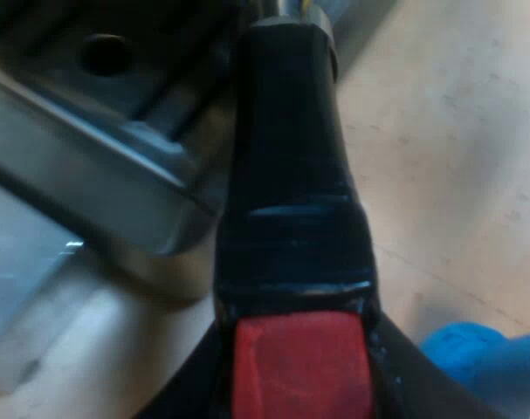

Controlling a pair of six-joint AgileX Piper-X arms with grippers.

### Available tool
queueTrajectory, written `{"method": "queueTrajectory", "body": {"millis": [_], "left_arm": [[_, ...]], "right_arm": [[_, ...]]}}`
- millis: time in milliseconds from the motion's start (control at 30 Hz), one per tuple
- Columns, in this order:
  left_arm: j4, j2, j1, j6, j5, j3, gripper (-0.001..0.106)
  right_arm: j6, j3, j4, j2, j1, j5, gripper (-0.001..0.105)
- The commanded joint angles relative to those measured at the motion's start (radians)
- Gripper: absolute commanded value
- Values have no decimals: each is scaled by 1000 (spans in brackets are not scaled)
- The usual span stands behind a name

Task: Put the handle in the coffee machine

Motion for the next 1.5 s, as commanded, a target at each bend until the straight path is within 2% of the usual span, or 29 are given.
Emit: {"method": "queueTrajectory", "body": {"millis": [33,167,467,733,1067,1500], "left_arm": [[-20,8,-5,20,60,-11,0],[-61,18,-5,21,72,-15,0],[-59,83,-7,18,111,-107,0],[-59,101,-7,12,156,-175,0],[-56,107,-10,12,199,-210,0],[-30,107,-10,12,210,-259,0]], "right_arm": [[-79,-4,-88,15,-18,16,54],[-117,-4,-171,38,-35,17,54],[-179,-4,-230,45,-64,17,54],[-180,-4,-230,45,-64,41,54],[-180,-4,-230,45,-64,41,54],[-180,-4,-230,45,-64,41,54]]}}
